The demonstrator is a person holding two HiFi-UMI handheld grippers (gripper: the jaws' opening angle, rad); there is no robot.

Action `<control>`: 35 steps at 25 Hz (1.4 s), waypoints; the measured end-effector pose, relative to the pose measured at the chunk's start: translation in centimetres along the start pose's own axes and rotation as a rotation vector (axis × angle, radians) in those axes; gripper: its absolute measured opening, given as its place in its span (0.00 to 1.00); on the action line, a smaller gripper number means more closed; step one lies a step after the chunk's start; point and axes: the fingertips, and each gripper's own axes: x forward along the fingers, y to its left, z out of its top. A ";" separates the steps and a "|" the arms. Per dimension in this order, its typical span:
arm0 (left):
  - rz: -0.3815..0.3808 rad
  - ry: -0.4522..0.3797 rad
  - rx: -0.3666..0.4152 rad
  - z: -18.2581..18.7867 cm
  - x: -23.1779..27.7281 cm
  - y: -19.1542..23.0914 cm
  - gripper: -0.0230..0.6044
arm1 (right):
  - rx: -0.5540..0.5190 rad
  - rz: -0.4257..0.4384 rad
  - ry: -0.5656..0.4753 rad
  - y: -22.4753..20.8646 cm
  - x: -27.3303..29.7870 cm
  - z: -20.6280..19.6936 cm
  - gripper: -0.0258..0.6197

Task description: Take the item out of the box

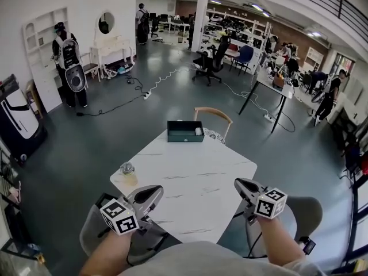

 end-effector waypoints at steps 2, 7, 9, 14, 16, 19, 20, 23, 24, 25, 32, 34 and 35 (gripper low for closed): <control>0.002 -0.001 -0.004 -0.1 -0.2 0.3 0.04 | 0.003 -0.001 0.005 0.0 0.3 -0.3 0.05; 0.012 0.003 -0.006 -0.2 -0.1 0.5 0.04 | 0.014 0.008 0.014 -0.4 0.8 -0.9 0.05; 0.019 0.008 -0.003 -0.3 0.2 0.5 0.04 | 0.015 0.016 0.015 -0.7 1.0 -1.1 0.05; 0.040 0.017 -0.007 -1.0 1.3 0.6 0.04 | 0.026 0.035 0.010 -2.1 1.1 -1.2 0.05; 0.048 0.017 -0.007 -1.3 1.8 0.1 0.04 | 0.032 0.047 0.008 -2.5 0.8 -1.3 0.05; 0.068 0.018 0.000 -1.5 2.9 -0.3 0.04 | 0.046 0.070 0.011 -3.6 0.9 -1.5 0.05; 0.079 0.018 0.001 -1.6 3.3 -0.2 0.04 | 0.054 0.079 0.012 -4.2 1.1 -1.6 0.05; 0.127 0.010 0.001 -1.9 4.9 0.1 0.04 | 0.075 0.124 0.011 -6.2 2.2 -2.0 0.05; 0.148 0.010 0.005 -2.0 5.7 0.2 0.04 | 0.078 0.145 0.011 -7.1 2.6 -2.0 0.05; 0.170 0.011 0.007 -2.2 6.6 0.2 0.04 | 0.077 0.165 0.012 -8.0 3.0 -2.1 0.05; 0.304 0.069 -0.034 -4.1 12.7 1.0 0.04 | -0.030 0.278 0.029 -13.5 5.7 -2.2 0.05; 0.327 0.092 -0.044 -4.8 14.0 1.5 0.04 | -0.095 0.305 0.040 -14.5 6.7 -2.5 0.05; 0.335 0.103 -0.050 -5.3 14.5 1.9 0.04 | -0.115 0.313 0.044 -15.0 7.3 -2.8 0.05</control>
